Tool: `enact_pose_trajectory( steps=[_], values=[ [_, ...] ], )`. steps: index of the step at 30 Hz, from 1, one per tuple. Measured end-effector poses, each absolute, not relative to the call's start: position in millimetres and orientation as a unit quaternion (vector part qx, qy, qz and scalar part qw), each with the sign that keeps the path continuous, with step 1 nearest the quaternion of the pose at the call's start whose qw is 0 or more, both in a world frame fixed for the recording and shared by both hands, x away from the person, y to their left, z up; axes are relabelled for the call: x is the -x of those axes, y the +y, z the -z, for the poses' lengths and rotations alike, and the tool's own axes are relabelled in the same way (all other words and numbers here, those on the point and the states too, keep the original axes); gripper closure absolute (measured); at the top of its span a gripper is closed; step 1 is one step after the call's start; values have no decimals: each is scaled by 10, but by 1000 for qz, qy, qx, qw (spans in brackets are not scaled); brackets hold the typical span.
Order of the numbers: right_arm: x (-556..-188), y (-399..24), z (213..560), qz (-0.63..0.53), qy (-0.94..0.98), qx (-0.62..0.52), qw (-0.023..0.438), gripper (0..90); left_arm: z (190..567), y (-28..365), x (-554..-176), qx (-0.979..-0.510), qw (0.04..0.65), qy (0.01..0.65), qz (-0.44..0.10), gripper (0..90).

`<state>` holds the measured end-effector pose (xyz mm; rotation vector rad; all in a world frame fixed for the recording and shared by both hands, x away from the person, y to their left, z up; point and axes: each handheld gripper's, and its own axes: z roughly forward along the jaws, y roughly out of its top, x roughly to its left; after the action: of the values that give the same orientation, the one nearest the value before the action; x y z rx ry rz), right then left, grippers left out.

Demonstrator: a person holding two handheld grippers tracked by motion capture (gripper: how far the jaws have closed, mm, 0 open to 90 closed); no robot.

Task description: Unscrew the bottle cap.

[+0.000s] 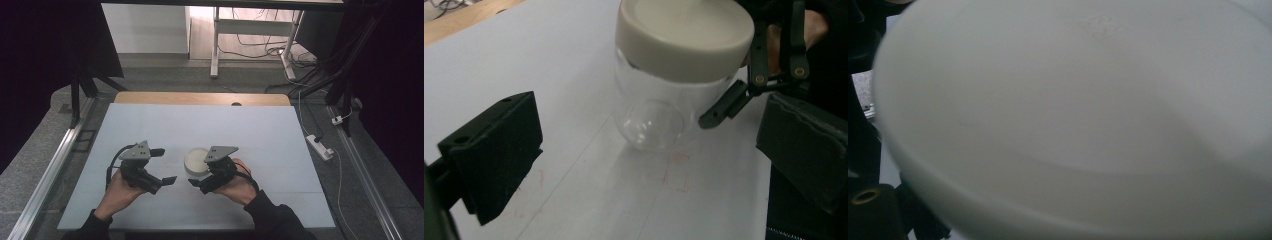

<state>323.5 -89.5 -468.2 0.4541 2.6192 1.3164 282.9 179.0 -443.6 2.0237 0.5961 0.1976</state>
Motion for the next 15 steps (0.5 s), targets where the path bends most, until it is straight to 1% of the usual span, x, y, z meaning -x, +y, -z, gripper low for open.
enact_pose_trajectory(
  steps=[8,12,15],
  values=[
    [-3226,-881,4688,-443,881,-146,82,65,4346,1541,-2959,-847,490,196,-68,0],
    [-3219,-868,4687,-444,882,-139,81,65,4342,1415,-3023,-857,481,172,-63,0],
    [-3213,-860,4685,-445,881,-137,78,65,4355,1337,-3114,-860,483,157,-49,0]
  ],
)
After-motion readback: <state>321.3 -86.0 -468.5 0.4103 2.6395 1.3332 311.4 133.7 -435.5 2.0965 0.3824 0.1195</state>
